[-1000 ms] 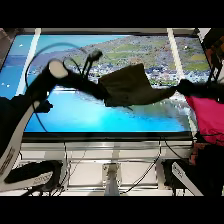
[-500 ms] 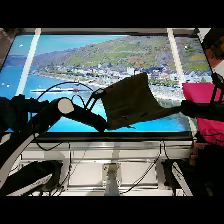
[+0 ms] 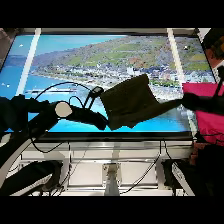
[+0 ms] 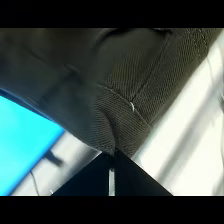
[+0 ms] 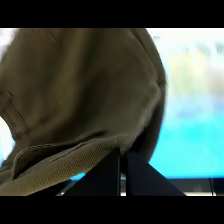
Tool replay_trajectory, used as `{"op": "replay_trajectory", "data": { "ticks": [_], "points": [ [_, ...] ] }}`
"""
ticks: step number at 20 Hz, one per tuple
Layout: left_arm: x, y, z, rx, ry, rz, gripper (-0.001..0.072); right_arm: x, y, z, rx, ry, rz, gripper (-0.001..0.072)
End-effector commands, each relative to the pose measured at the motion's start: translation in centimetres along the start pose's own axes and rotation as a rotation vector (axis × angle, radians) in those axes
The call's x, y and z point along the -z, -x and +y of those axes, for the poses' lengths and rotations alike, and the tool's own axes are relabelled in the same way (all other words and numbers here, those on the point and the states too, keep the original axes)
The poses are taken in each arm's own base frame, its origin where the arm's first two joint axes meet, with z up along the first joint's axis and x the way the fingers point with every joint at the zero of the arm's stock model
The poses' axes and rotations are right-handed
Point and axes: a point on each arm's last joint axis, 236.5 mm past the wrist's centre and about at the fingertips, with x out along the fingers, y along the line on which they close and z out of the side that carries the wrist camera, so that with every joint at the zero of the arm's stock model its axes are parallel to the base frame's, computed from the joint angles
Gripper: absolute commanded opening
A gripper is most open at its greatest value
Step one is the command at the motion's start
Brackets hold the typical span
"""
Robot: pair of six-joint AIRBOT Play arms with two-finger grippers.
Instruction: Fold the clothes and pants, and hang the long-sleeved shirts on hangers.
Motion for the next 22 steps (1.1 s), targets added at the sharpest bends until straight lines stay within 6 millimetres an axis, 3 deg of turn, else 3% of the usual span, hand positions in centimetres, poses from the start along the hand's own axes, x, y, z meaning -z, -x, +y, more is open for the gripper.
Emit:
{"op": "replay_trajectory", "data": {
  "ticks": [1,4,7,9,11,12,13,14,15,17,19,20,21,22],
  "points": [
    [-5.5,1.4,2.9,-0.093,0.039,-0.225,0.0009,-4.2,-2.8,3.6,-0.1,0.09,-0.016,0.0007],
    [-9.6,4.1,7.1,-0.183,0.148,-0.424,0.0009,-8.1,-7.5,6.1,-0.132,0.147,-0.008,0.0007],
    [-12.4,6.6,11.5,-0.294,0.195,-0.581,0.0009,-11.3,-13.2,7.6,-0.143,0.171,-0.001,0.0007],
    [-13.6,7.2,13.9,-0.363,0.212,-0.661,0.0009,-12.3,-17.1,8.4,-0.153,0.171,0.001,0.0008],
    [-15.2,7.6,16.9,-0.462,0.222,-0.77,0.0011,-14.8,-20.5,9.2,-0.151,0.165,-0.099,0.001],
    [-15.7,7.8,18.2,-0.509,0.222,-0.817,0.0071,-16.5,-21.7,9.4,-0.148,0.153,-0.179,0.0044],
    [-16.0,7.9,19.3,-0.548,0.225,-0.852,0.0276,-17.9,-22.3,9.5,-0.141,0.151,-0.247,0.0153],
    [-16.0,7.9,20.0,-0.572,0.226,-0.869,0.0555,-19.3,-22.3,9.3,-0.137,0.139,-0.311,0.0258],
    [-16.1,8.0,20.4,-0.578,0.24,-0.885,0.0657,-20.3,-22.1,9.3,-0.135,0.131,-0.355,0.0273],
    [-16.7,8.9,20.2,-0.579,0.244,-0.919,0.0657,-21.4,-21.2,8.8,-0.128,0.126,-0.39,0.0273],
    [-17.9,11.0,18.7,-0.563,0.228,-0.97,0.0657,-21.0,-20.6,7.9,-0.129,0.085,-0.343,0.0274],
    [-18.5,12.7,17.4,-0.545,0.215,-1.003,0.0656,-20.4,-20.4,7.0,-0.129,0.035,-0.284,0.0327],
    [-18.9,14.3,15.8,-0.517,0.201,-1.026,0.0656,-19.3,-20.2,5.7,-0.121,-0.004,-0.21,0.0472],
    [-19.2,16.1,13.7,-0.481,0.181,-1.047,0.0654,-17.9,-20.0,3.8,-0.104,-0.023,-0.119,0.0476]
  ]
}}
